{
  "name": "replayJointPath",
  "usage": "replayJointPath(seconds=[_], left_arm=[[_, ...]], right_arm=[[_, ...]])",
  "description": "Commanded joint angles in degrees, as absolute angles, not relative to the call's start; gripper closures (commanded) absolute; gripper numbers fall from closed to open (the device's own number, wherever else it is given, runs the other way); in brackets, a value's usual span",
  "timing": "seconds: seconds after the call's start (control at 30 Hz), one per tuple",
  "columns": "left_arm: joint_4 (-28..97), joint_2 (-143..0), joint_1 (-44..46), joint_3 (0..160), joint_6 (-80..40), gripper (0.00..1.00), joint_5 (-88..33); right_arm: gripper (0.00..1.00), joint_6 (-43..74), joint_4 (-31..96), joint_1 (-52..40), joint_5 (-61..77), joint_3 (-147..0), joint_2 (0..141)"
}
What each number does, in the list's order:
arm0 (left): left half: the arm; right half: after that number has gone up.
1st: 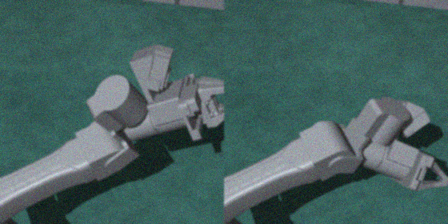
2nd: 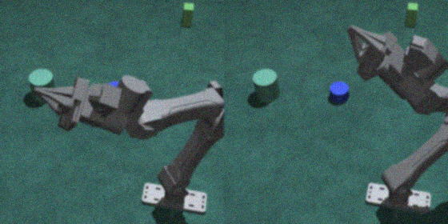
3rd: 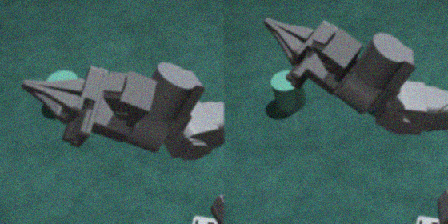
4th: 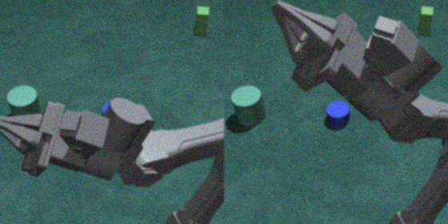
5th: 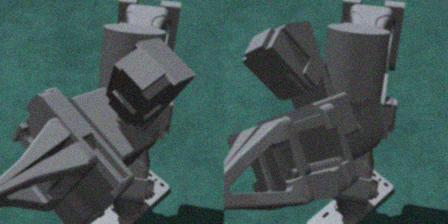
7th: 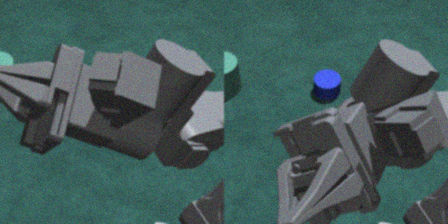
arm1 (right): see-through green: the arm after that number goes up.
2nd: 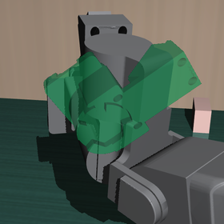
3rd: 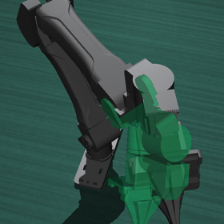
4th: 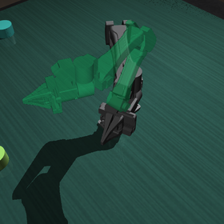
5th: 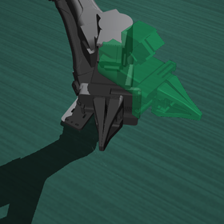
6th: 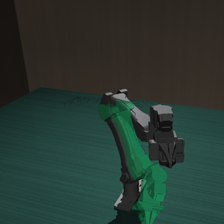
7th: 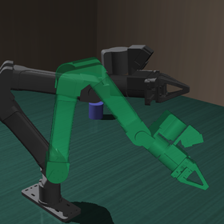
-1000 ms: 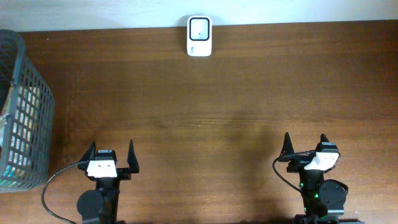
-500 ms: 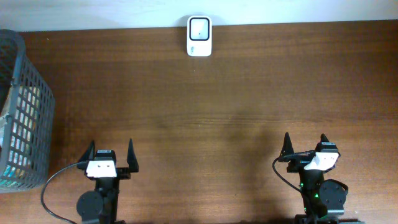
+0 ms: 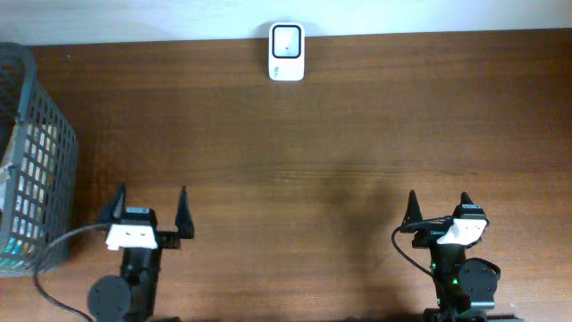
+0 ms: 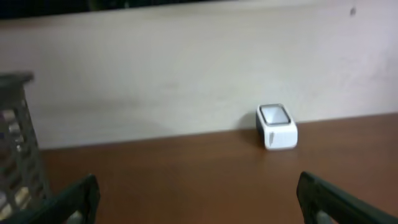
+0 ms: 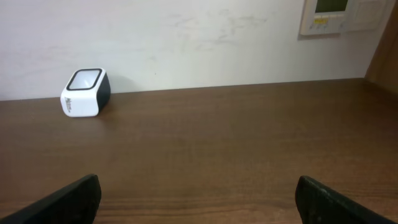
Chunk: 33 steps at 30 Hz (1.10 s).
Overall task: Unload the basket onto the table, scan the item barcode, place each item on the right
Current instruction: 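Reach the left gripper into the grey basket and grasp a white tube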
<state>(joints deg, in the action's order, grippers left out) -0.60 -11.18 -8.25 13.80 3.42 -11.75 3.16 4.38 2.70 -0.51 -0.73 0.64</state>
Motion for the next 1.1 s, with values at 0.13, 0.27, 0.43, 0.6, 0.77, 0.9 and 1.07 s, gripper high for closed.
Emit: replayJointPath(seconds=[0.13, 0.27, 0.43, 0.6, 0.77, 0.9, 1.07], left_arm=[[12.9, -40.2, -8.0, 47.5, 3.9, 0.01, -12.5], [36.8, -64.5, -8.0, 79.8, 3.9, 0.01, -12.6], [49.7, -80.9, -8.0, 103.0, 4.6, 0.01, -13.3], [43.7, -82.7, -15.1, 104.3, -8.0, 0.01, 2.0], [47.1, -84.5, -35.4, 104.5, -17.8, 0.00, 5.4], [54.1, -92.4, -46.2, 104.2, -16.3, 0.03, 4.4], [60.1, -103.5, -46.7, 104.2, -9.5, 0.09, 3.9]], right_arm=[[0.01, 3.2, 4.7, 3.0, -0.6, -0.3, 0.4], [0.01, 3.2, 4.7, 3.0, -0.6, -0.3, 0.4], [0.01, 3.2, 4.7, 3.0, -0.6, -0.3, 0.4], [0.01, 3.2, 4.7, 3.0, -0.6, -0.3, 0.4], [0.01, 3.2, 4.7, 3.0, -0.6, -0.3, 0.4], [0.01, 3.2, 4.7, 3.0, -0.6, -0.3, 0.4], [0.01, 3.2, 4.7, 3.0, -0.6, -0.3, 0.4]])
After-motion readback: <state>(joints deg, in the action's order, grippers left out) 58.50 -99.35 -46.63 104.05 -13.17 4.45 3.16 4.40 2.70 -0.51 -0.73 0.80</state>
